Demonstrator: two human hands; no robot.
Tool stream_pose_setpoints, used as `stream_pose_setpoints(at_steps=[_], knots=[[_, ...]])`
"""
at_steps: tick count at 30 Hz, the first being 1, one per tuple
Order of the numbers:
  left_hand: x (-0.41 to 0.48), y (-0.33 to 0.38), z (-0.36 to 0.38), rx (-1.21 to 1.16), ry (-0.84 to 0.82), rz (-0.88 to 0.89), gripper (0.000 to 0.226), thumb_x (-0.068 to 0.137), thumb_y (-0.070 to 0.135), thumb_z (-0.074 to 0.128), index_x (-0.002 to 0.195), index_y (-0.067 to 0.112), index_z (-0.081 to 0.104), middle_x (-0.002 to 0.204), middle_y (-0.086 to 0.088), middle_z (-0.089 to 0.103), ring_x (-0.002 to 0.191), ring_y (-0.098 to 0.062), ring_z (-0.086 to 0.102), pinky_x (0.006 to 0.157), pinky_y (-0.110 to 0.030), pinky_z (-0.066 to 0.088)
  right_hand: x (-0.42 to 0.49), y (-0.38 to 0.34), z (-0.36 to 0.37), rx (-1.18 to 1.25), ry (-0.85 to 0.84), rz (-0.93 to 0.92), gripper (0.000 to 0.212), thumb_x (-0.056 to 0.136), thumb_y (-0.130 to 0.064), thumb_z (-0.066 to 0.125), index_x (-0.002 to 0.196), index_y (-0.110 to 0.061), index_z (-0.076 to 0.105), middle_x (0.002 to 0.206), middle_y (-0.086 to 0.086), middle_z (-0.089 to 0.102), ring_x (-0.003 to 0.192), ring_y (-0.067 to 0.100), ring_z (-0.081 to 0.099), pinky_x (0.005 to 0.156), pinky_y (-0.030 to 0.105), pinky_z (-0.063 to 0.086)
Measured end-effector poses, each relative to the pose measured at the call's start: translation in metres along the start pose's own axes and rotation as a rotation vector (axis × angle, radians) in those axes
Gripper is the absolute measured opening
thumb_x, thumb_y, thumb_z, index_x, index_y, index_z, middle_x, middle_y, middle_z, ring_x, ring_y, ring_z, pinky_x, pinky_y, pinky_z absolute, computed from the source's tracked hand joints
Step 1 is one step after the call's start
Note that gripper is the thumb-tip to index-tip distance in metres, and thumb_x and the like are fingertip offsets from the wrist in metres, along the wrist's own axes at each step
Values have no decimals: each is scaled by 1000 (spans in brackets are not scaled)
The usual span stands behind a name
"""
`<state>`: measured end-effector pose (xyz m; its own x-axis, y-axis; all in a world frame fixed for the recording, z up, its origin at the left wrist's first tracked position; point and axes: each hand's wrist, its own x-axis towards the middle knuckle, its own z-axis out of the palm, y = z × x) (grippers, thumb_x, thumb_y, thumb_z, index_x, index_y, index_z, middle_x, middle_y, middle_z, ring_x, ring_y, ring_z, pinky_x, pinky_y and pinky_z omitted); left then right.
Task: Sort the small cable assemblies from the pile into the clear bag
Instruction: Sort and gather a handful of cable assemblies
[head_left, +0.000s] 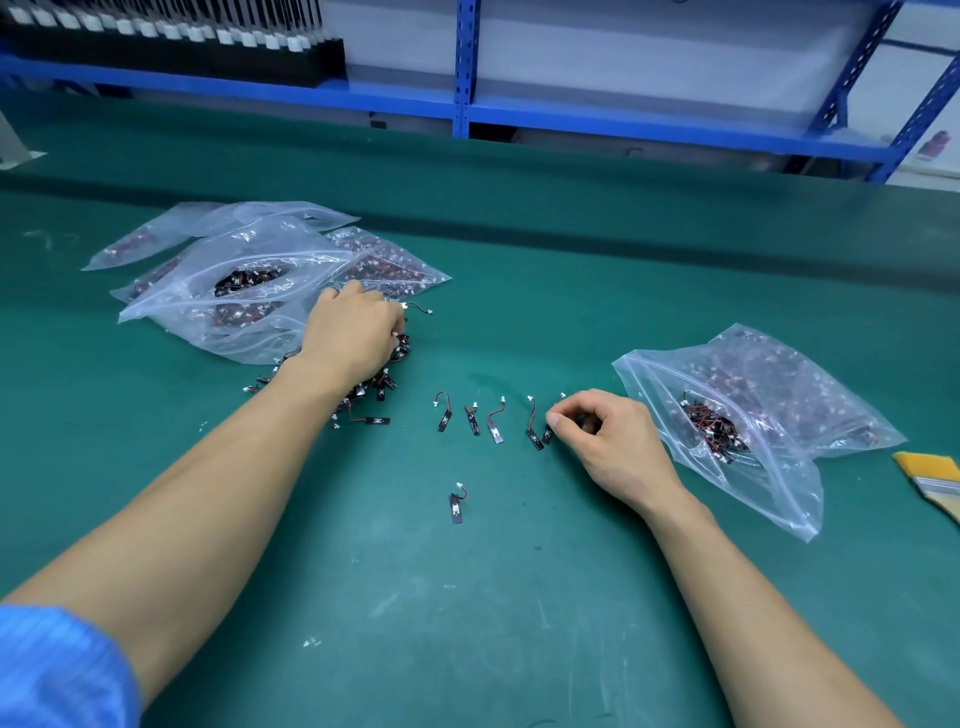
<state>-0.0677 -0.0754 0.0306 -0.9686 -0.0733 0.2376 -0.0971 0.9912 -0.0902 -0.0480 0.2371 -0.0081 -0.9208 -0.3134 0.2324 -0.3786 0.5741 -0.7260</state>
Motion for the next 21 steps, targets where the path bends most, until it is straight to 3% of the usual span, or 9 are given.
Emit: stream_pose_setpoints(at_steps=[2, 5, 14, 21], knots=[[0, 0, 1, 13, -36, 20, 28, 94, 34, 62, 122, 33, 64, 116, -1, 67, 117, -28, 48, 93, -39, 35, 0, -1, 0, 9, 3, 3, 19, 88, -23, 71, 72, -33, 70, 75, -19, 66, 63, 5, 51, 61, 16, 41], [-1, 1, 1, 16, -34, 34, 23, 94, 37, 62, 116, 36, 69, 114, 1, 67, 115, -27, 48, 93, -40, 34, 0, -1, 0, 14, 4, 5, 18, 89, -24, 71, 72, -32, 70, 75, -19, 66, 62, 5, 51, 60, 15, 40], [-6, -1, -10, -174, 185, -30, 18, 97, 31, 61, 105, 18, 70, 109, -6, 67, 107, -31, 52, 91, -44, 41, 0, -3, -1, 17, 5, 13, 20, 89, -26, 71, 71, -36, 68, 73, -24, 64, 62, 3, 51, 59, 12, 38], [-10, -2, -22, -424, 383, -44, 15, 99, 26, 58, 101, 13, 65, 98, -6, 63, 95, -29, 52, 75, -39, 40, 0, -2, 0, 21, 7, 25, 17, 89, -28, 70, 73, -33, 70, 74, -23, 65, 63, 3, 51, 60, 15, 38]])
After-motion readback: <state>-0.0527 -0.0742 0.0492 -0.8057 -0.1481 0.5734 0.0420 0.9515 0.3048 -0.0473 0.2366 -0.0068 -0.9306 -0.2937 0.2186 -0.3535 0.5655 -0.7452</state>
